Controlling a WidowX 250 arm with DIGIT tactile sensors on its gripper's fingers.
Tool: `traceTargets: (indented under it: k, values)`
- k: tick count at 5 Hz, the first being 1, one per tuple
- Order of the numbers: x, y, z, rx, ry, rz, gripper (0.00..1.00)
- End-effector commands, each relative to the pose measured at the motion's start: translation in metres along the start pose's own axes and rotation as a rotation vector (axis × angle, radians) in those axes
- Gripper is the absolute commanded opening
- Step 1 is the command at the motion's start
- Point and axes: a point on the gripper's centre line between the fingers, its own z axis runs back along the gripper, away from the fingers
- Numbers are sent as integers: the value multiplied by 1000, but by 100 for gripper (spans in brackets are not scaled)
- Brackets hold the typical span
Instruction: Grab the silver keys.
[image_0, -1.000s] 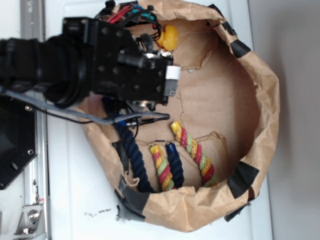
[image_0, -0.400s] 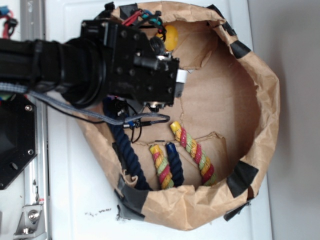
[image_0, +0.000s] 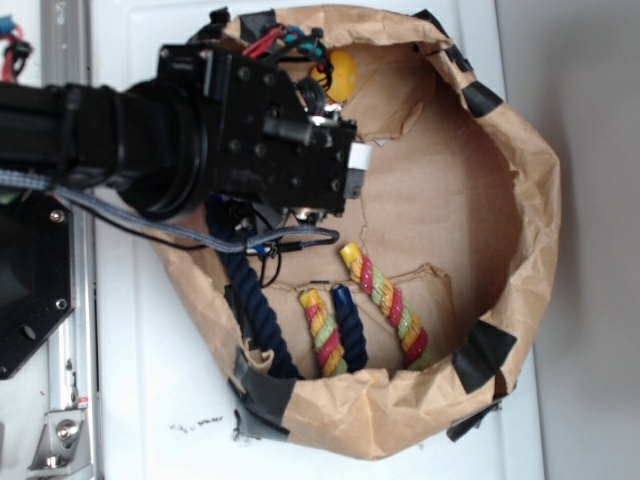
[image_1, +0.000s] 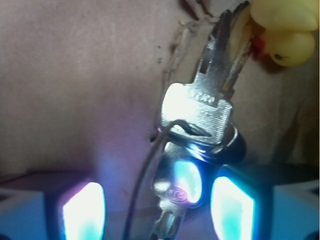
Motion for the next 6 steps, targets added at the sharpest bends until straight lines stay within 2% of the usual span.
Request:
traceTargets:
  k: [1,3,4,5,6]
  values:
    - [-10,8,-2,-6,-15,26,0]
    - [-9,18,12,-36,-23,66,0]
    - [-3,28,29,-68,-39,115,0]
    - [7,35,72,-167,-52,160,0]
    - [19,30,126,-272,-63,162,0]
